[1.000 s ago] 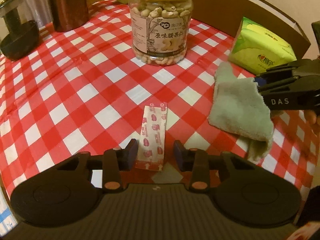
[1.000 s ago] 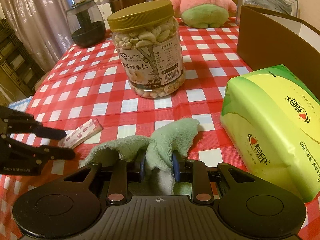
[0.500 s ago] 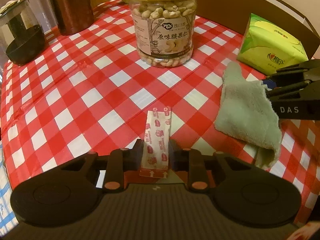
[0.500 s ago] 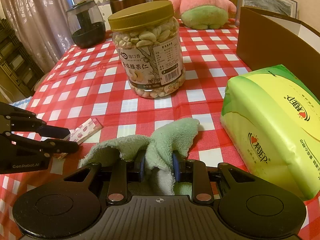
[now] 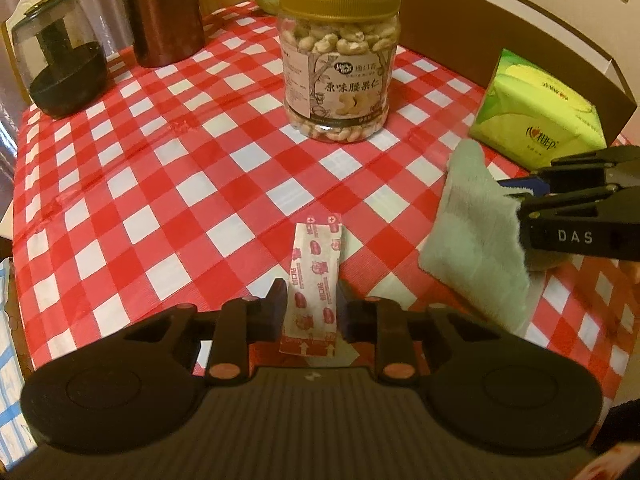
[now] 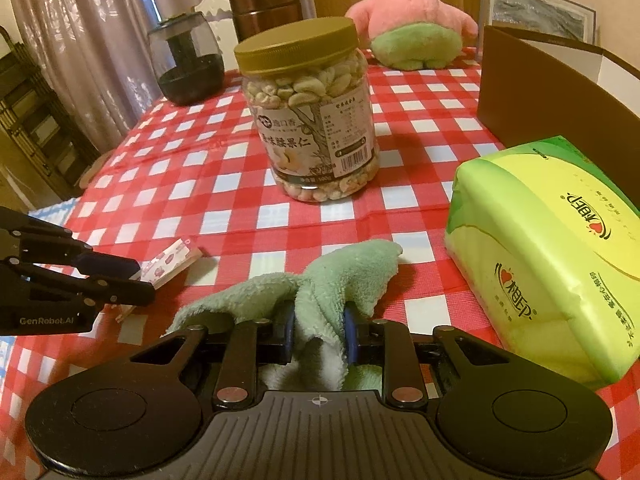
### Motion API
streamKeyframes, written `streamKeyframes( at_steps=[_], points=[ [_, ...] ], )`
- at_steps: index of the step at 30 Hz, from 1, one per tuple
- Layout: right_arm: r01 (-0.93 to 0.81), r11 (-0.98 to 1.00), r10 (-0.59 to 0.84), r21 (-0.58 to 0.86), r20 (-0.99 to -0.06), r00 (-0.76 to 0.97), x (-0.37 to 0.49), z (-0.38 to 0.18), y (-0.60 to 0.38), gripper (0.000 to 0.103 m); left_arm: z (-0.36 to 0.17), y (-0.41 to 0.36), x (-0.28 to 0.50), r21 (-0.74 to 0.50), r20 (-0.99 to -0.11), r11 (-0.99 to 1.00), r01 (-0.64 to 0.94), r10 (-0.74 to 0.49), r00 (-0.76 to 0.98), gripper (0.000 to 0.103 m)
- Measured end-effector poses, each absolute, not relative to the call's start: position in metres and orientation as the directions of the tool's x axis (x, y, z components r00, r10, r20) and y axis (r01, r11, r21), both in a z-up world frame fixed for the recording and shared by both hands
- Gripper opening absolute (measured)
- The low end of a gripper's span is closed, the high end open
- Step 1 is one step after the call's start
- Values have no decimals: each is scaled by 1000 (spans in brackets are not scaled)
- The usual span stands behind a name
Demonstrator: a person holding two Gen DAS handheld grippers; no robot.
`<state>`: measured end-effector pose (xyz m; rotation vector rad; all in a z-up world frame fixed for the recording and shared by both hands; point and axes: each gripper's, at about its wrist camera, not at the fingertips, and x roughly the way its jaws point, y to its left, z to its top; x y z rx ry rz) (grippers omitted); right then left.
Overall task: Organize soft objects
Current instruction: 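Carry the bandage packet with the left tool and green cloth with the right tool to the box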
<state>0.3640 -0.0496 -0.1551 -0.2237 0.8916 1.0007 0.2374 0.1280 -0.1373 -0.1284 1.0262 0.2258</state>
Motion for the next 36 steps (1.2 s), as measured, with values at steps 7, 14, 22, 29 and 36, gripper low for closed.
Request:
streamKeyframes(
  at_steps=[7,14,22,29,36],
  points=[
    [-806,544,656,235,-718,234,357,-147,-56,24,-123,123,232,-3,-841,969,-248,132,525,23],
    [-803,544,672,242,-698,245,349,-137,-67,24,-112,116,224,-3,-825,969,-246,136,548,23],
    [-805,538,695,252,-673,254,336,-124,-82,23,-96,105,215,-4,-804,972,-233,136,579,23],
    [-799,532,723,279,-641,258,326,-106,-103,23,-84,95,212,0,-787,978,-209,129,603,24],
    [-770,566,726,294,-620,297,324,-88,-136,23,-74,83,219,10,-772,986,-168,114,626,23]
  ],
)
